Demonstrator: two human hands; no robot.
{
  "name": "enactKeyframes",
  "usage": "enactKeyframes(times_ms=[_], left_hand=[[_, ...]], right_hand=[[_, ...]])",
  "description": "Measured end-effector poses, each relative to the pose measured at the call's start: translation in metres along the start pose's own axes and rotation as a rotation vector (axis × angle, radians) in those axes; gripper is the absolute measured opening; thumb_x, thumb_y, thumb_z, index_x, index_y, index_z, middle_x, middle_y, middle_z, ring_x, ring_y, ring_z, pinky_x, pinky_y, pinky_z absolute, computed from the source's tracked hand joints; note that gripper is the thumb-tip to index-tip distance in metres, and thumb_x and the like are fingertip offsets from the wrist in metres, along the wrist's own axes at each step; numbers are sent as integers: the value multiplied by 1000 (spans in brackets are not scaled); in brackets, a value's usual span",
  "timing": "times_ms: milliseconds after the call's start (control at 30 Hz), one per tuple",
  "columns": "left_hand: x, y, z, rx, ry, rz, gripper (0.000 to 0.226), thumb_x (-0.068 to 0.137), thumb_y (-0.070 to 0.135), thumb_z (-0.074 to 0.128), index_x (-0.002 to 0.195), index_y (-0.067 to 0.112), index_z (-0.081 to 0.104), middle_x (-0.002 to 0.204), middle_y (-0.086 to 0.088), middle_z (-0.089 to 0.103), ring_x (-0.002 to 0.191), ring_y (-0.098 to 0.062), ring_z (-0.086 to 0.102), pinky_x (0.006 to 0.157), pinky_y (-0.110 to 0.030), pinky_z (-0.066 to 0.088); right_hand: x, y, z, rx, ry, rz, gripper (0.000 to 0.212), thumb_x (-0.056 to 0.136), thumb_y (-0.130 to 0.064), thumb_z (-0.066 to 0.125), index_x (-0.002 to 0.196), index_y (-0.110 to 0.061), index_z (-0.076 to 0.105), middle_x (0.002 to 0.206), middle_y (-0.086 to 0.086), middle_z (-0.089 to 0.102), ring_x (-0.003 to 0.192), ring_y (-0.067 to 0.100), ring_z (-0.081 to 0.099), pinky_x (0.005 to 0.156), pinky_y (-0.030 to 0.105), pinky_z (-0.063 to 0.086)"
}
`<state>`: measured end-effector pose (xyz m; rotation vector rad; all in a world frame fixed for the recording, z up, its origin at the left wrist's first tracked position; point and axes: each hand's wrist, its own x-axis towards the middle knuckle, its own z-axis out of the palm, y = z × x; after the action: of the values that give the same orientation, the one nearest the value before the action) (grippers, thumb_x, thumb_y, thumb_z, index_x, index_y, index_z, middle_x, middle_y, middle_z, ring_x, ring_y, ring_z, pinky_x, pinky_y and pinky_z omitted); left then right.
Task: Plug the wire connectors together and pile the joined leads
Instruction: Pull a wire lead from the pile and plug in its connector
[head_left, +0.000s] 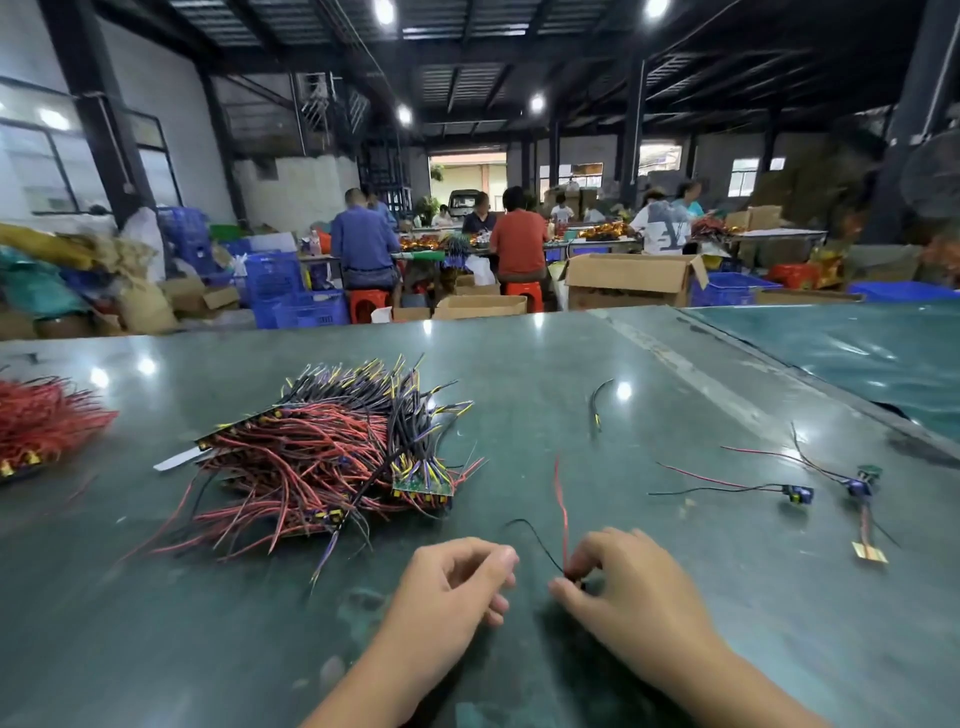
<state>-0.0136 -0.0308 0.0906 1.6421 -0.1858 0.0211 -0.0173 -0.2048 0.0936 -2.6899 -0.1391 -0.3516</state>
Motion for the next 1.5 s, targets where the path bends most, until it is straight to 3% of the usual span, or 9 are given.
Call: enactKeyframes(times_ms=[233, 333, 500, 633, 800, 1000, 1133, 1267, 1500], left_hand=[[-4, 1, 3, -9, -134, -8, 8, 77, 25, 77, 73, 18, 77, 66, 2, 67, 56, -6, 54, 56, -19, 47], [-6, 2, 4, -22, -150, 37, 15, 87, 3, 64, 87, 14, 74, 79, 1, 74, 69, -5, 64, 63, -17, 50], [-5, 3, 7, 10, -10, -9, 22, 93, -3, 50, 94, 4, 71, 76, -1, 72, 66, -3, 64, 62, -19, 51], [-5, 6, 8, -47, 11, -37, 26, 94, -4, 47, 89, 9, 69, 67, 1, 71, 59, -5, 62, 58, -18, 52], [-4, 7, 6, -110, 90, 0, 32, 89, -11, 47, 76, 7, 70, 66, -4, 71, 58, -9, 64, 60, -21, 55], [-4, 3, 2, -126, 15, 112, 17, 84, 13, 65, 73, 5, 74, 71, -6, 70, 63, -9, 59, 64, -19, 51], [3, 1, -1, -241, 139, 101, 26, 92, 12, 55, 77, 7, 76, 78, -9, 73, 58, -6, 53, 54, -15, 45], [9, 4, -13, -492, 335, 53, 24, 93, 11, 53, 80, 4, 72, 78, -9, 72, 52, -2, 50, 47, -11, 43], [14, 3, -21, -661, 475, -52, 26, 97, 17, 50, 83, 7, 69, 75, -4, 71, 47, 0, 48, 43, -10, 41]], right_hand=[[-5, -16, 6, 376, 103, -198, 31, 71, -19, 75, 60, -36, 51, 54, -17, 50, 61, -4, 52, 54, 11, 36], [-5, -18, 7, 341, 48, -237, 37, 68, -24, 78, 59, -36, 44, 60, -15, 50, 63, -4, 52, 57, 12, 37], [-8, -19, 4, 510, 9, -195, 18, 68, -24, 84, 75, -21, 67, 71, -9, 64, 65, 4, 60, 59, 15, 46], [-7, -15, 5, 719, -67, -65, 15, 73, -22, 80, 69, -21, 66, 52, -12, 58, 45, 0, 42, 47, 10, 30], [-7, -15, 5, 897, -155, -31, 13, 76, -25, 79, 77, -21, 66, 62, 9, 64, 57, 11, 46, 56, 23, 33], [-7, -14, 6, 839, -165, -81, 18, 74, -22, 78, 73, -21, 61, 61, 6, 65, 53, 10, 47, 52, 22, 34], [-5, -14, 5, 859, -179, -111, 16, 71, -28, 75, 74, -23, 60, 64, 19, 63, 54, 12, 46, 54, 25, 35], [-6, -10, 6, 817, -187, -128, 25, 62, -42, 70, 74, -23, 60, 55, -2, 57, 52, 12, 43, 53, 26, 36], [-3, -6, 8, 765, -243, -204, 21, 62, -37, 67, 70, -22, 55, 51, -9, 51, 50, 9, 39, 51, 19, 33]])
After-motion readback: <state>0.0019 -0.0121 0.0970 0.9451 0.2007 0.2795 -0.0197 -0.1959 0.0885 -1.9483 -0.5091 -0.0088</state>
